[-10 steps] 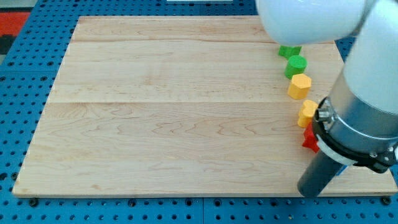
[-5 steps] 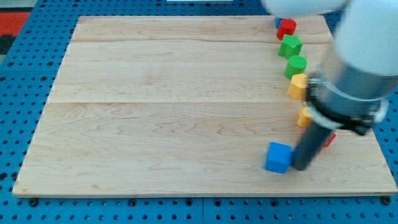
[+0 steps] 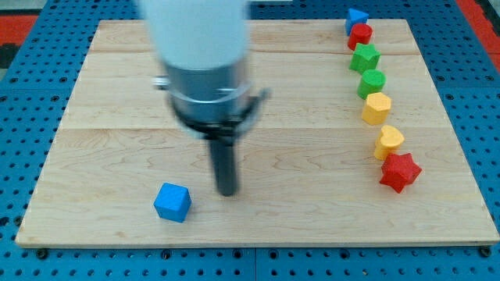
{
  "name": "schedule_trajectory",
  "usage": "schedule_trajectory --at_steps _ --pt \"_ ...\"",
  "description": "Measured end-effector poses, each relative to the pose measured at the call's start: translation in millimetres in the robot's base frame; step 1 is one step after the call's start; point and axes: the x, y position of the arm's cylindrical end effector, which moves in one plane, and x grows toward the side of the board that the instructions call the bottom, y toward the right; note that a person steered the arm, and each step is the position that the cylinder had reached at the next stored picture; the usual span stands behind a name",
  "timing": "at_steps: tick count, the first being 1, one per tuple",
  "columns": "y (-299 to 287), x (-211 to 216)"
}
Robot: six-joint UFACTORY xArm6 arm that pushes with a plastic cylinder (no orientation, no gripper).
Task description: Push the blue cube to the bottom left
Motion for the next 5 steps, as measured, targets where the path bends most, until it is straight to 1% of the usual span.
schedule_trajectory --at_steps 1,2,3,4,5 --pt "-31 27" --pt "-112 12" --pt "-177 5" --pt "-121 17" --pt "19 35"
